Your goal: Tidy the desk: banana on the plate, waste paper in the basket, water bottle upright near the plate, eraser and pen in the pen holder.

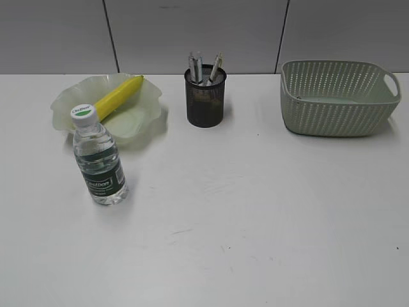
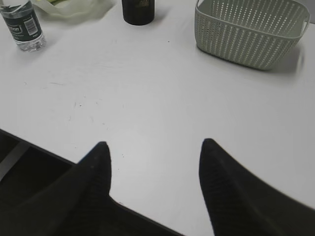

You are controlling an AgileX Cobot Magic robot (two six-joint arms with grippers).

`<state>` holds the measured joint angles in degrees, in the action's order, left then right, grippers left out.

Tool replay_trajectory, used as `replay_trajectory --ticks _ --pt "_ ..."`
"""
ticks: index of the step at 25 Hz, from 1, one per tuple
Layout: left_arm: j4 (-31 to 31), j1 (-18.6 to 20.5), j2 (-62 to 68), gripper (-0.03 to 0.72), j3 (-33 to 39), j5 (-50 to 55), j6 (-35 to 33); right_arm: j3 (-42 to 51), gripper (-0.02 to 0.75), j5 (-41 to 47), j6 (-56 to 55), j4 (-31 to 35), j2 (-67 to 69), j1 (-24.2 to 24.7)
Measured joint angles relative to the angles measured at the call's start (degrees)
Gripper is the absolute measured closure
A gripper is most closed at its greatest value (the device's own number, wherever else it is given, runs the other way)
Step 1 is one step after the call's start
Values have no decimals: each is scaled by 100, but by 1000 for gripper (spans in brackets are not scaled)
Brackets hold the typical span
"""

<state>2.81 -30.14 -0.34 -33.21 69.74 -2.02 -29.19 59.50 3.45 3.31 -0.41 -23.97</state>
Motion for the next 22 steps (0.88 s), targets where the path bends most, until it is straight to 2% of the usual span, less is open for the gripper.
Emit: replay_trajectory --ticks 5,9,22 --pt "-542 0 -2 379 47 -693 278 0 281 0 0 0 0 0" --pt "-433 0 -2 379 236 -854 300 0 281 0 0 0 0 0" --pt "-420 0 -2 379 237 -892 336 0 281 0 0 0 0 0"
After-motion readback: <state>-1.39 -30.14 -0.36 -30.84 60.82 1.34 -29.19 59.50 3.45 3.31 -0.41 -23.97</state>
